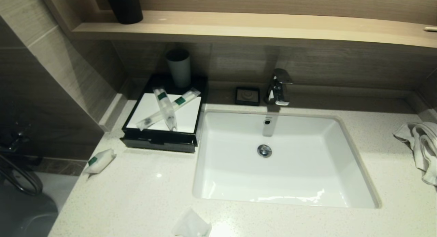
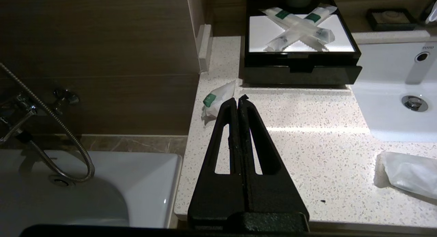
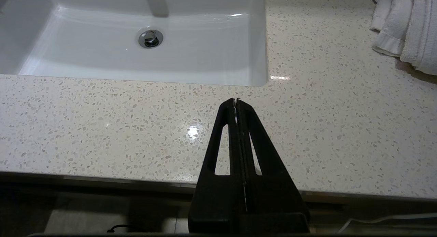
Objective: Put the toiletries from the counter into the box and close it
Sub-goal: Open the drawer
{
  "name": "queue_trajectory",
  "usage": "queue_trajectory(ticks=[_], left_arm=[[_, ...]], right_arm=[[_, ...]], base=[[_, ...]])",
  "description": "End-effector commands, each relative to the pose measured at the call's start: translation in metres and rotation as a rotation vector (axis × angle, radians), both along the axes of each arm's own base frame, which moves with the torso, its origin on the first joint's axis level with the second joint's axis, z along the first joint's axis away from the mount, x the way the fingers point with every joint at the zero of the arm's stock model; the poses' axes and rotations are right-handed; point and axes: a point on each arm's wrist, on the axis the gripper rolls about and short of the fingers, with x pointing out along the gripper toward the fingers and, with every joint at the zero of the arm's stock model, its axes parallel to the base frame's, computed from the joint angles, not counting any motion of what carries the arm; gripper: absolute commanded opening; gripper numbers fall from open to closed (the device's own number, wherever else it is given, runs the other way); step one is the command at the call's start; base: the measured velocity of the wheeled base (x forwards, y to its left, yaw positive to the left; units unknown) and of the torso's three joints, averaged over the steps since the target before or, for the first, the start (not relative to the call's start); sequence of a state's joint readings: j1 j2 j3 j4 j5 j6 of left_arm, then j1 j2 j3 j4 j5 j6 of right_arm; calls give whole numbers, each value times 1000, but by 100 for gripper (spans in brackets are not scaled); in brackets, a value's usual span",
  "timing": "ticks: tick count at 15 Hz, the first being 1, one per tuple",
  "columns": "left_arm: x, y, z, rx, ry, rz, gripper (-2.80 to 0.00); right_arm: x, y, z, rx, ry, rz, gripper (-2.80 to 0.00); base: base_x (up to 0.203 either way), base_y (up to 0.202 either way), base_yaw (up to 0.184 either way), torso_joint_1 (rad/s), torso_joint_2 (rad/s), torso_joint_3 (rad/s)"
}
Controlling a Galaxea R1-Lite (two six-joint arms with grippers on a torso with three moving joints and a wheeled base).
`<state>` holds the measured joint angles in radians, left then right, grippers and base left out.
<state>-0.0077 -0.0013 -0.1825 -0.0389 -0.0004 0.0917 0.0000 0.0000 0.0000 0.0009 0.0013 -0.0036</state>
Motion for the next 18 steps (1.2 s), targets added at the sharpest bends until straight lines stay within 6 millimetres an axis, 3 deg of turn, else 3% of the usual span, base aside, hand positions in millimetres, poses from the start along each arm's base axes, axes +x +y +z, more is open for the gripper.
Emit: queue_trajectory(ticks=[1, 8, 13, 18], left_arm=[[-10, 0, 16, 1, -29, -2, -280], [-21, 0, 50, 2, -42, -23, -280], [-2, 0, 95, -7, 1, -24, -280], [30, -1, 125, -5, 51, -27, -280]], right_arm=[[0, 0, 0, -1, 0, 0, -280], [0, 0, 0, 1, -1, 0, -280], [0, 0, 0, -1, -1, 0, -280], [0, 0, 0, 1, 0, 0, -280]], base=[[0, 0, 0, 0, 0, 0], [0, 0, 0, 0, 0, 0], [0, 0, 0, 0, 0, 0], [0, 0, 0, 0, 0, 0]])
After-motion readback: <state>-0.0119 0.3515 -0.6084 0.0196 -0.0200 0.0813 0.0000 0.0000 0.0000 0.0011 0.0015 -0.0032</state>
